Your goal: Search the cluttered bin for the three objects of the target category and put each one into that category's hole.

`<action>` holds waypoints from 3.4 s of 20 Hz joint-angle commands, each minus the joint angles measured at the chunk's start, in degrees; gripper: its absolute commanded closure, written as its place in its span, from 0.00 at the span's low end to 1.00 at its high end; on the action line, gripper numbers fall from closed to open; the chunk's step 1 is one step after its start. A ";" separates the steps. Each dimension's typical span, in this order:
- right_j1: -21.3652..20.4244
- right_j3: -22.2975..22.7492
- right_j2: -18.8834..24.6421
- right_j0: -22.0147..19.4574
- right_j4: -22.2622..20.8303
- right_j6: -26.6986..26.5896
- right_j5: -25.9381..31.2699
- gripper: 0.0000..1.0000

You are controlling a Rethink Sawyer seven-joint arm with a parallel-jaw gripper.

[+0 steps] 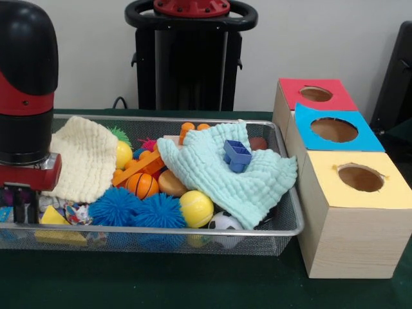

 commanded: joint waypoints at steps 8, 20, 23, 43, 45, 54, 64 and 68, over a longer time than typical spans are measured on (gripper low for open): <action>-1.01 3.78 -0.28 -0.81 -0.80 -0.41 2.02 1.00; -10.08 9.07 -2.42 0.69 0.73 -0.32 6.75 1.00; -11.41 10.11 -2.54 0.70 1.00 -0.45 7.09 1.00; -8.43 12.26 -1.16 -0.29 1.68 1.83 1.87 1.00; -8.47 12.80 -1.18 -0.31 1.72 2.25 1.29 1.00; -8.07 13.09 -1.28 -0.03 1.68 3.02 0.52 1.00; -6.87 12.37 0.32 -1.16 2.30 1.75 0.17 1.00; -6.78 12.74 0.33 -1.26 2.45 1.82 -0.21 1.00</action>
